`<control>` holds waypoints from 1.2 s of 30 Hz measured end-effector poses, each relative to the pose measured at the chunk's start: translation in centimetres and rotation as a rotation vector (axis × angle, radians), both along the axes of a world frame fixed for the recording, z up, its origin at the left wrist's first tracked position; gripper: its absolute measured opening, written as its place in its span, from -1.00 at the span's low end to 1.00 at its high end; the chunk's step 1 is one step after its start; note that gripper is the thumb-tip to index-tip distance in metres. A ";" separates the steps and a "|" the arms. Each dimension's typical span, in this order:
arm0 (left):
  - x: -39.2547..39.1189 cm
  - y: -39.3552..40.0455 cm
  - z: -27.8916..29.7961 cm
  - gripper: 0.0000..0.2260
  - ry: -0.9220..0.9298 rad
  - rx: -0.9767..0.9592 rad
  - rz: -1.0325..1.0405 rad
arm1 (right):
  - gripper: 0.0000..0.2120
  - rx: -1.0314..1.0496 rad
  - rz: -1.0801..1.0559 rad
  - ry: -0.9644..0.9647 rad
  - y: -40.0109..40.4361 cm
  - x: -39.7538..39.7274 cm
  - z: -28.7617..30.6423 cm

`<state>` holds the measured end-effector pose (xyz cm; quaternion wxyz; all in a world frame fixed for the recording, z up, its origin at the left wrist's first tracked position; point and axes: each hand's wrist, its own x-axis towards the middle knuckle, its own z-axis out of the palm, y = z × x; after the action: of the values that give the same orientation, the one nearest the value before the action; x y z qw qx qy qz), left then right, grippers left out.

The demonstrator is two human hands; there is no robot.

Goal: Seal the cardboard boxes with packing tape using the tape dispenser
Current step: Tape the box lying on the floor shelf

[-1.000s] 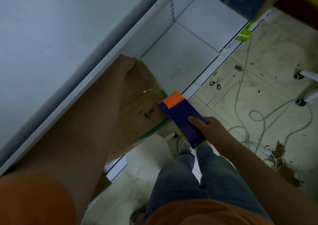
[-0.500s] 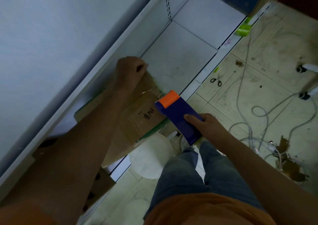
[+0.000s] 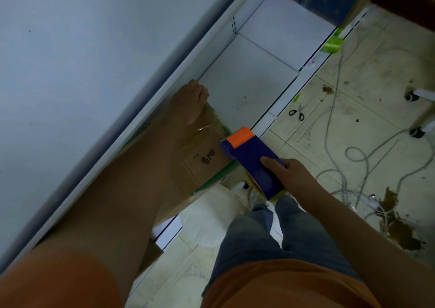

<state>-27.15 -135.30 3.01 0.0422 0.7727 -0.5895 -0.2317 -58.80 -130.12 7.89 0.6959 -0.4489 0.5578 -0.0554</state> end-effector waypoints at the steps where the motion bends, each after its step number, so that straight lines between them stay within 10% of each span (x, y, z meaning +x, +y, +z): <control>1: -0.1 0.0 0.1 -0.69 0.011 -0.002 0.013 | -0.70 -0.004 0.013 0.005 -0.3 -0.1 0.1; 15: -0.6 -2.6 -0.3 -0.62 -0.207 0.117 0.394 | -0.62 -0.015 0.019 0.078 -0.7 0.6 -1.2; 23: -4.4 4.4 0.9 -0.60 -0.110 -0.252 0.023 | -0.66 -0.006 0.012 0.085 -0.2 0.4 -1.2; 36: -6.9 6.6 -0.2 -0.74 -0.062 0.012 -0.102 | -0.46 0.059 0.006 0.079 0.0 -0.2 -0.3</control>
<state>-34.04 -128.68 2.78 0.0077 0.7486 -0.6278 -0.2131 -59.03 -130.13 7.64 0.6864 -0.4319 0.5847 -0.0191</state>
